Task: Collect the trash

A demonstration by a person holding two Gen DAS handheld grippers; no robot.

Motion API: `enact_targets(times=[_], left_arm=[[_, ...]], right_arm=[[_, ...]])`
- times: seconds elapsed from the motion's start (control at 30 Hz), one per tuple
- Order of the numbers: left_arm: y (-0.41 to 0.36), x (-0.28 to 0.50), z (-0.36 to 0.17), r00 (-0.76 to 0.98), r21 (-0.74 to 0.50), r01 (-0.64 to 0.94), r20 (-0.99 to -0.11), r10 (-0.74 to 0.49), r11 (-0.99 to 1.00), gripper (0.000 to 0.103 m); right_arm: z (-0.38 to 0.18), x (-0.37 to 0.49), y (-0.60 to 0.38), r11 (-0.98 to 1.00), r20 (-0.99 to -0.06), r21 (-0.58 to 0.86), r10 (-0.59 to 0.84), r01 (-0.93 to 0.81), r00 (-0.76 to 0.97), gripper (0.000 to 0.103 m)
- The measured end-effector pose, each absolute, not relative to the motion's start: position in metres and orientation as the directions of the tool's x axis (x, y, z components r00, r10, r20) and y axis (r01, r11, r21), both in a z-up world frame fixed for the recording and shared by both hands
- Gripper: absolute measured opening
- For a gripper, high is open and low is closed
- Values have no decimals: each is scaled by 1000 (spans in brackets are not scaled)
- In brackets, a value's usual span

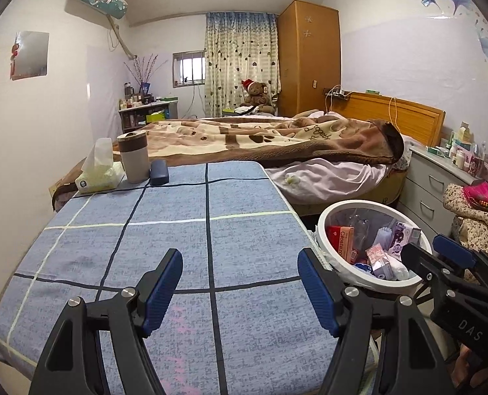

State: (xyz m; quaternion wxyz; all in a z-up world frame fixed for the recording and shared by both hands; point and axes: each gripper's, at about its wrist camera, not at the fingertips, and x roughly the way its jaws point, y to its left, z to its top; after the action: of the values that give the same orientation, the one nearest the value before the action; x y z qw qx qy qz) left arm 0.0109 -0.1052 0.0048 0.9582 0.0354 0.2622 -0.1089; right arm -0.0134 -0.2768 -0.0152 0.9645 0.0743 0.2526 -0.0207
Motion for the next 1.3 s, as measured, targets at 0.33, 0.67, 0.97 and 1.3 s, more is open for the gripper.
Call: enact_targets(times=[0.33,0.67,0.97,1.3], left_arm=[[-103,11,4,838,6,220,-513,-186,975,72],[-101,12,3,837,2,216,-515,-184,976,72],[-101,12,3,837,2,216,-515,-184,976,72],[-100,12,4,836,2,215,-517,-182,977,72]], right_arm=[[-15,-14,-276,989,-490,132,2,72,872,69],[-14,-13,-277,988,-488,135,4,71,873,69],[-14,-13,-278,989,-489,132,1,73,872,69],[-13,-13,-278,989,-488,133,3,71,873,69]])
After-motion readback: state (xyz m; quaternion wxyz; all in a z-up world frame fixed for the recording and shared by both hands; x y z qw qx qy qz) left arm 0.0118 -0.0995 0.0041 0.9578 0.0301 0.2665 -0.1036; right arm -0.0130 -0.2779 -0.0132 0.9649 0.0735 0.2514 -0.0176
